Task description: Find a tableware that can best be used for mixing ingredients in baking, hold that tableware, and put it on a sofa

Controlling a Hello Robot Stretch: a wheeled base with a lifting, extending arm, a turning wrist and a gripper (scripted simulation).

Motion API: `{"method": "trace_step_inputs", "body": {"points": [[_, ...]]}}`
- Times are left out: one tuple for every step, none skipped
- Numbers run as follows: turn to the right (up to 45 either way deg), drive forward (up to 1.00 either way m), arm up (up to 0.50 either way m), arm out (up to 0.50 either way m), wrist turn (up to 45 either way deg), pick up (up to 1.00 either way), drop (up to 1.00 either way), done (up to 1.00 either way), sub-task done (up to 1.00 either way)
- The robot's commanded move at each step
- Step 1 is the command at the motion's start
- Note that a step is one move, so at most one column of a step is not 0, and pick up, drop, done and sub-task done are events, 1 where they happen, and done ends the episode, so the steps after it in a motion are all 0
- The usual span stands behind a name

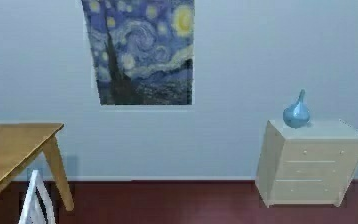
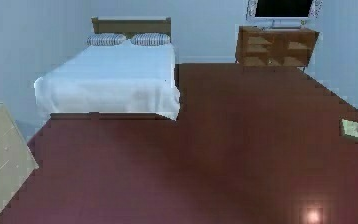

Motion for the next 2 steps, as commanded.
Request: {"method": "trace_step_inputs", "body": {"points": [[0.0, 0.80, 0.00, 0.00, 0.0, 0.00, 0.00, 0.00, 0.00], [-42.0, 0.00, 0.00, 0.00, 0.0, 0.00, 0.00, 0.00, 0.00]]}}
